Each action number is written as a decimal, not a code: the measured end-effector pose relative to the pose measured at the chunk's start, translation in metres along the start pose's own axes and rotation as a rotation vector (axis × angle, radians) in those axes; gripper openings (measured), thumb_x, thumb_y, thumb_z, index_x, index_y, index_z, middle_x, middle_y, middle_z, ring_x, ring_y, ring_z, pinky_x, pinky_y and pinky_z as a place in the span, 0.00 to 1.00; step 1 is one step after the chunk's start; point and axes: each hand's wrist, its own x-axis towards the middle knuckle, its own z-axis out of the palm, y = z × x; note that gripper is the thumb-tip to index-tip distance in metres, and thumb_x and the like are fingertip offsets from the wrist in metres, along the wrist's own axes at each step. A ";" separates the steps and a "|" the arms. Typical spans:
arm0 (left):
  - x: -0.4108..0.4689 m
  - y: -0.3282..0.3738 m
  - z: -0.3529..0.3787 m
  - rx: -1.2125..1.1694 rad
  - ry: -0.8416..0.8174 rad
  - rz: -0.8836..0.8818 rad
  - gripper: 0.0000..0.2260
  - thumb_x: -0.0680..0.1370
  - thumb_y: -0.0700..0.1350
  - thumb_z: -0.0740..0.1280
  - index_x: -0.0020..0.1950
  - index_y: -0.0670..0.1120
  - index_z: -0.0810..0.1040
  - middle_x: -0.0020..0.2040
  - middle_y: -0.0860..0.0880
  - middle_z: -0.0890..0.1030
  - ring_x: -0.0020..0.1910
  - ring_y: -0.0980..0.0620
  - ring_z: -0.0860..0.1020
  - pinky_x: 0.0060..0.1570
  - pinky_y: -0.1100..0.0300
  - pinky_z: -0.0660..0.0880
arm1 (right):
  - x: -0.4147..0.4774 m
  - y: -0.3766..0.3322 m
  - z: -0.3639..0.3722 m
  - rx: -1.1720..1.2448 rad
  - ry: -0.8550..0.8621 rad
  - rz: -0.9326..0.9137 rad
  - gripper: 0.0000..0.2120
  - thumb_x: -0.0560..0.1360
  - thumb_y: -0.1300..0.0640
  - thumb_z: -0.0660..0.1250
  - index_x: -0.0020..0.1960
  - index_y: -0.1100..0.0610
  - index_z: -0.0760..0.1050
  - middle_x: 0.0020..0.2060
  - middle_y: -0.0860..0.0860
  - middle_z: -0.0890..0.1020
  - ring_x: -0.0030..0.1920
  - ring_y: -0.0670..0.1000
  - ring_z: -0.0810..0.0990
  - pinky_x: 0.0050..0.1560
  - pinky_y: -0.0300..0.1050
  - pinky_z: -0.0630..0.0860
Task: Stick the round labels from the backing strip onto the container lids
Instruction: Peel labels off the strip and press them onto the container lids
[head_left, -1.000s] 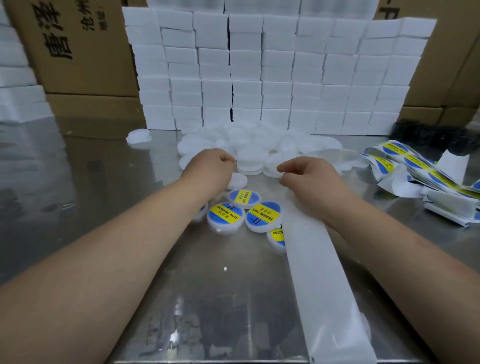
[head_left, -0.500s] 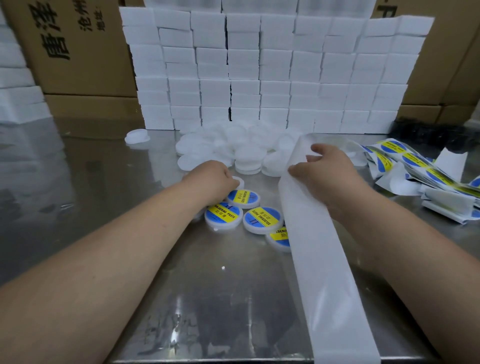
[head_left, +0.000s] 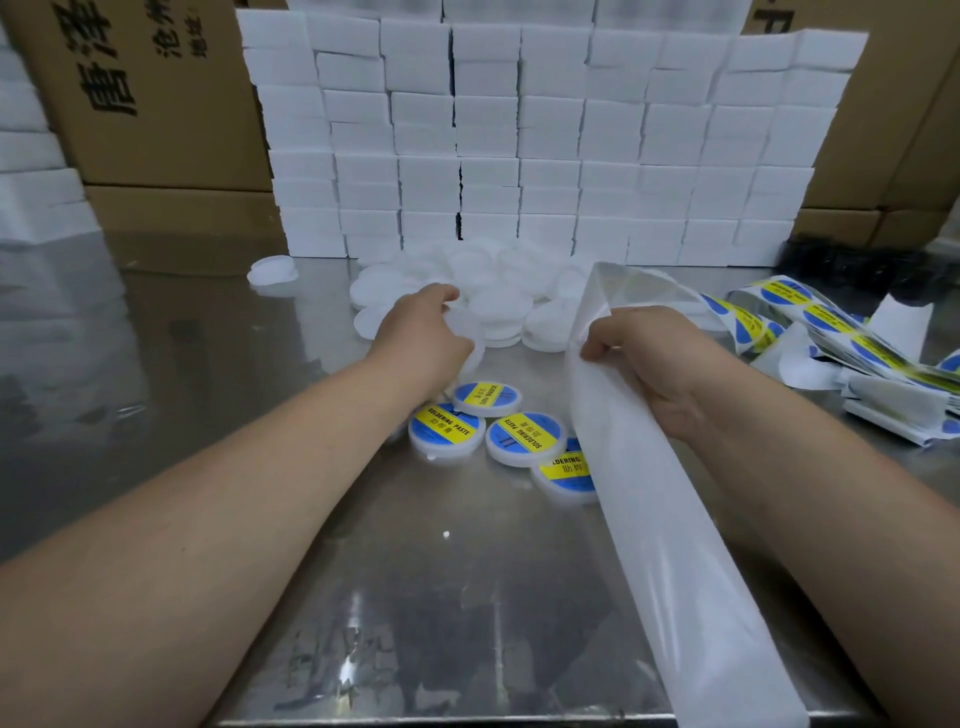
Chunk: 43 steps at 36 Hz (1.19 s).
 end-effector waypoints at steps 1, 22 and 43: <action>-0.001 0.002 -0.001 -0.046 0.024 0.008 0.24 0.75 0.40 0.66 0.70 0.49 0.68 0.67 0.48 0.71 0.63 0.50 0.71 0.51 0.69 0.63 | 0.000 0.000 0.000 0.010 -0.006 0.002 0.11 0.67 0.70 0.61 0.29 0.59 0.68 0.27 0.56 0.69 0.28 0.53 0.67 0.31 0.39 0.66; -0.036 0.037 -0.003 -0.055 0.147 0.299 0.09 0.76 0.52 0.63 0.50 0.55 0.81 0.49 0.52 0.80 0.50 0.53 0.75 0.46 0.62 0.67 | -0.005 0.001 0.007 0.032 -0.370 -0.284 0.21 0.67 0.75 0.57 0.46 0.53 0.78 0.31 0.46 0.81 0.30 0.44 0.77 0.30 0.32 0.72; -0.042 0.042 -0.010 0.322 0.116 0.737 0.12 0.74 0.43 0.67 0.57 0.47 0.81 0.35 0.48 0.68 0.33 0.49 0.65 0.39 0.58 0.60 | 0.005 0.002 0.007 0.061 -0.075 -0.267 0.09 0.75 0.50 0.64 0.38 0.53 0.75 0.24 0.43 0.79 0.29 0.43 0.77 0.38 0.35 0.74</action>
